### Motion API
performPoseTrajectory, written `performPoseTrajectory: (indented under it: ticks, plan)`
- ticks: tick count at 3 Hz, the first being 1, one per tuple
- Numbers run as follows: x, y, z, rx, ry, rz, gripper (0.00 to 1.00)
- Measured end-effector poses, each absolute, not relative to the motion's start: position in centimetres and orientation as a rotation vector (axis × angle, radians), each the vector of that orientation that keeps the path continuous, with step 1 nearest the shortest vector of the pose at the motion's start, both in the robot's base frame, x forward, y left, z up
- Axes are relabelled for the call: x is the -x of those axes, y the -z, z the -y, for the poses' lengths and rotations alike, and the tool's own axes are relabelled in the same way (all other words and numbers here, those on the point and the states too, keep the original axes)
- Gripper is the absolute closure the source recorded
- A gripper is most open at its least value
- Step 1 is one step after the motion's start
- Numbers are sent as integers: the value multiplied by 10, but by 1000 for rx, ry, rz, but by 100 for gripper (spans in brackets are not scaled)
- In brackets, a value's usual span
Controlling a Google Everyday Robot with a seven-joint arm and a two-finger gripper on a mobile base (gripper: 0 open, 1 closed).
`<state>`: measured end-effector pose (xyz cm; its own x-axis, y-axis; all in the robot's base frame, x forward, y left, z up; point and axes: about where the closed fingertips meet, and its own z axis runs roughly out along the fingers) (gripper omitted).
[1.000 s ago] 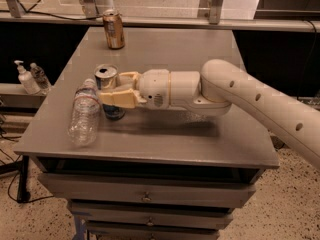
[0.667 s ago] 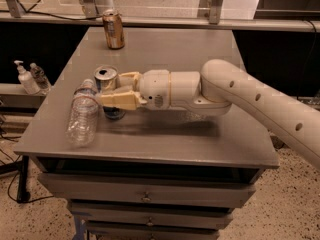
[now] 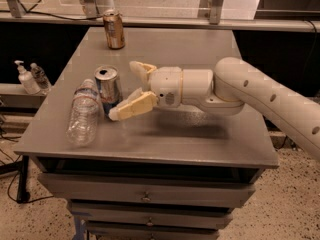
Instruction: Move redbull can near water bottle
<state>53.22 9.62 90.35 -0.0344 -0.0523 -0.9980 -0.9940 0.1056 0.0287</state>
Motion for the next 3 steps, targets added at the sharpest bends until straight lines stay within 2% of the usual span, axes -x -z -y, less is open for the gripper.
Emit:
performPoseTrajectory:
  ticks: [1, 2, 3]
  plan:
    - [-546, -925, -39, 1134, -990, -1344, 0]
    - [-562, -960, 40, 1102, -809, -1365, 0]
    - [-566, -967, 45, 1097, -793, -1358, 0]
